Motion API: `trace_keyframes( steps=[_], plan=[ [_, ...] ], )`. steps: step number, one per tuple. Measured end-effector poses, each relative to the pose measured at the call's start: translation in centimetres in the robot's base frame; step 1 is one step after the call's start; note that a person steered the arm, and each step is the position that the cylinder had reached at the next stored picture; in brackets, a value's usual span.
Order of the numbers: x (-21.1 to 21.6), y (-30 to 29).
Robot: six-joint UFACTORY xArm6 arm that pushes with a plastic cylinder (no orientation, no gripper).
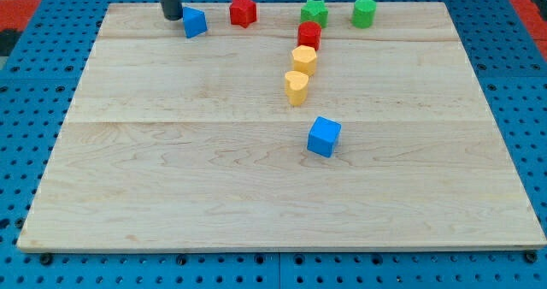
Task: Move blue triangle in between yellow heart and blue cube
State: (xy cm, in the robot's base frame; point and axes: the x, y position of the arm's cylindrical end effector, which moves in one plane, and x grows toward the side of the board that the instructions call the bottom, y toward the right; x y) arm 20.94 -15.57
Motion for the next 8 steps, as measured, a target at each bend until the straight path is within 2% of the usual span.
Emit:
trace_keyframes(
  steps=[1, 3, 4, 5, 6, 7, 8],
  plan=[
    [2.3, 2.5],
    [19.9, 8.1],
    [25.6, 9.6],
    [25.9, 6.8],
    [17.7, 5.3],
    [17.6, 9.3],
    [19.9, 11.3]
  ],
)
